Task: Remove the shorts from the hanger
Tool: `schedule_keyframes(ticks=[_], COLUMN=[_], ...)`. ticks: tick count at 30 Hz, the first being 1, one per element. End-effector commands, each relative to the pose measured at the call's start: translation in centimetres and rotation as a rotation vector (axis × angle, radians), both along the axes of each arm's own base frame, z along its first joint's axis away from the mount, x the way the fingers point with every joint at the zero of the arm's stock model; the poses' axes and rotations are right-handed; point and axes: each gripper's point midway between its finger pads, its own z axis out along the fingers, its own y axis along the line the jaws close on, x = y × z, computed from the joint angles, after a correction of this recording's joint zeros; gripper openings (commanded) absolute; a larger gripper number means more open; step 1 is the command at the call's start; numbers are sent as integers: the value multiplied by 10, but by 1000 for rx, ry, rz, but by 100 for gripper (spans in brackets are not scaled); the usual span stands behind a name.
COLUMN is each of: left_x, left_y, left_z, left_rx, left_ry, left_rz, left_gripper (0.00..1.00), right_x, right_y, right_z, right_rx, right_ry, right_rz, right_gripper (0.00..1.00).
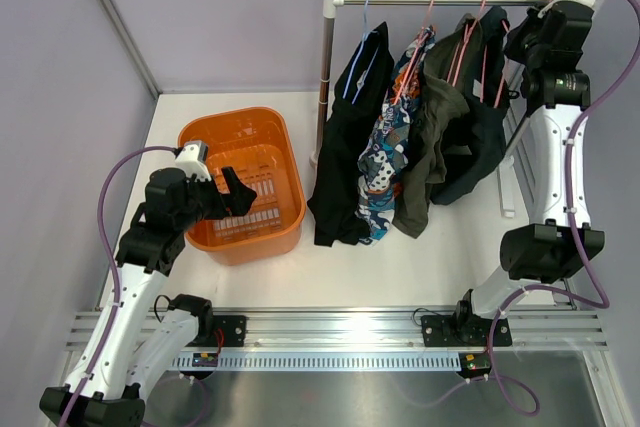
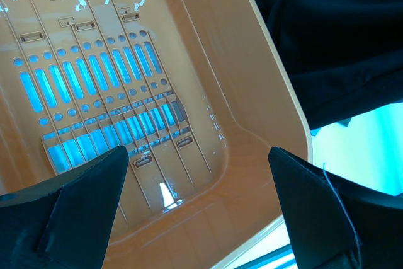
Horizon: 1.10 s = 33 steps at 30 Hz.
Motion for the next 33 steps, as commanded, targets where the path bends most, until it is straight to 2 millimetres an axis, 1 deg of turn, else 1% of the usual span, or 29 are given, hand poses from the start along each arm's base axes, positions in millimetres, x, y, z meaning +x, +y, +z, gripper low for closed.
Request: schedule_keyframes(ticks=[1,2,3,4,5,6,7,10,12,13,14,15,16,17,18,19,20,21,23,24,25,26,27,28,29,30,31,32,33], left_x=[2,2,2,2,2,2,2,3,3,4,4,4,5,6,6,7,7,8,8,9,9,10,10,11,11,11,14,15,14], left_y=[-6,-6,-6,-6,-6,-7,-7,-8,-8,-8,-8,-9,-9,-9,-11,-11,-14,-15,-19,-20,-20,-21,-22,-23,-26,-28,-31,-33,-37], left_z=[21,21,21,21,21,22,22,22,22,22,23,23,23,25,25,25,26,24,26,27,29,30,31,33,34,35,36,36,38], left_rx=[-17,-16,-17,-17,-18,-19,-20,-20,-21,-21,-21,-21,-20,-23,-26,-27,-33,-35,-46,-49,-50,-52,-54,-58,-65,-76,-83,-90,-106], left_ry=[-74,-74,-74,-72,-73,-75,-75,-75,-72,-73,-75,-73,-74,-79,-77,-74,-75,-67,-68,-68,-73,-74,-77,-77,-75,-73,-70,-66,-64], left_rz=[-37,-36,-37,-37,-40,-41,-42,-46,-49,-49,-49,-50,-51,-51,-58,-61,-73,-80,-98,-101,-101,-106,-111,-115,-128,-138,-147,-156,-177], left_gripper=[99,99,99,99,99,99,99,99,99,99,99,99,99,99,99,99,99,99,99,99,99,99,99,99,99,99,99,99,99], right_x=[2,0,-3,-9,-13,-19,-29,-52,-66,-78,-84,-89,-103,-109,-111,-123,-127,-131,-146,-148,-160,-163,-164,-170,-171,-172,-179,-182,-184], right_y=[-3,-3,-3,-4,0,0,-1,0,0,0,0,-3,-3,-5,-8,-8,-9,-8,-5,-4,1,4,9,13,18,29,39,47,60], right_z=[-9,-8,-3,6,12,23,37,64,72,81,82,76,84,85,77,84,84,77,80,68,72,66,55,51,31,21,15,7,-20], right_rx=[-22,-24,-30,-42,-56,-65,-74,-72,-73,-72,-68,-69,-66,-66,-70,-72,-79,-79,-64,-58,-50,-37,-30,-21,-4,15,43,60,72], right_ry=[39,41,40,26,18,-1,-26,-67,-71,-91,-94,-76,-100,-106,-95,-119,-121,-103,-109,-82,-102,-89,-58,-46,9,35,41,59,130], right_rz=[-42,-50,-55,-75,-78,-90,-116,-135,-148,-153,-160,-174,-183,-193,-213,-217,-221,-221,-212,-205,-185,-172,-145,-126,-103,-43,-4,32,77], right_gripper=[4,0,0,0,0,0,0,0,0,0,0,0,0,0,0,0,0,0,0,0,0,0,0,0,0,0,0,0,0])
